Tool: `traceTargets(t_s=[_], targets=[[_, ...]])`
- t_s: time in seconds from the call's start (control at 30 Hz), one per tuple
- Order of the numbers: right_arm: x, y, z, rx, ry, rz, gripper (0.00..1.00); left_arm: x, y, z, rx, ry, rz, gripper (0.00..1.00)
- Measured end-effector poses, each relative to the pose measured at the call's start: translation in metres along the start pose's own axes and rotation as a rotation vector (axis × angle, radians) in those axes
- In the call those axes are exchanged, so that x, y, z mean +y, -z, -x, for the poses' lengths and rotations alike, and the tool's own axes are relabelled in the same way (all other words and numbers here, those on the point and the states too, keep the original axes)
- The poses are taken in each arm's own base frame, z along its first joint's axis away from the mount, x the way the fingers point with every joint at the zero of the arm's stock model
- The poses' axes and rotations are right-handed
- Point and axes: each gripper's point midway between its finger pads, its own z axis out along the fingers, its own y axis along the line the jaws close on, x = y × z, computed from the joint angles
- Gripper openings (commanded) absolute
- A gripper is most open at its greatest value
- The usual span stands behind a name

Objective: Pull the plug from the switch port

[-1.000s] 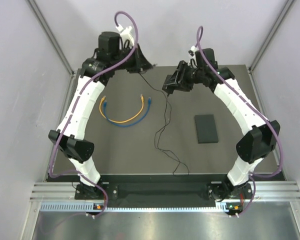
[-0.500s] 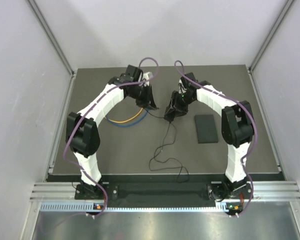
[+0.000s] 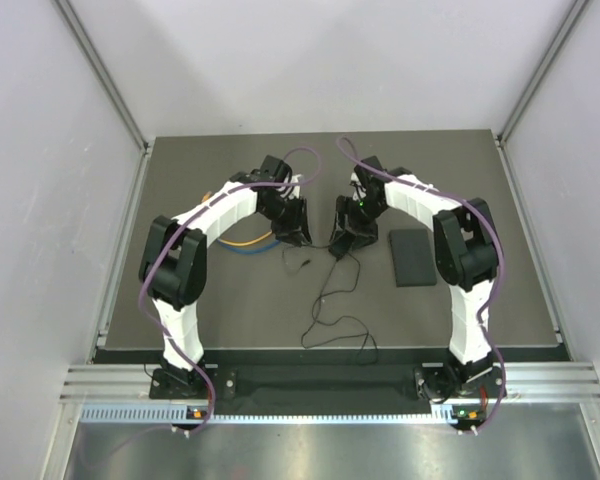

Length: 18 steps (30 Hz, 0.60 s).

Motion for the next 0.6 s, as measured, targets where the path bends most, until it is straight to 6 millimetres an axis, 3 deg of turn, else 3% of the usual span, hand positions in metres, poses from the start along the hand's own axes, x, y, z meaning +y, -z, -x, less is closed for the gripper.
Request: traceTargets(t_s=[0.13, 0.23, 0.4, 0.6], targets=[[-0.002, 0.006, 0.0, 0.006, 0.034, -0.023, 0.83, 0.0, 0.001, 0.004, -0.013, -0.015, 0.008, 0.5], [-0.002, 0.016, 0.009, -0.024, 0.069, -0.057, 1.0, -0.001, 0.003, 0.007, -0.023, -0.03, 0.009, 0.58], [-0.019, 0.049, 0.027, -0.111, 0.119, -0.156, 1.0, -0.004, 0.01, 0.013, -0.041, -0.055, 0.015, 0.6], [-0.071, 0.106, 0.039, -0.193, 0.127, -0.337, 1.0, -0.021, 0.034, 0.017, -0.091, -0.099, -0.022, 0.61]])
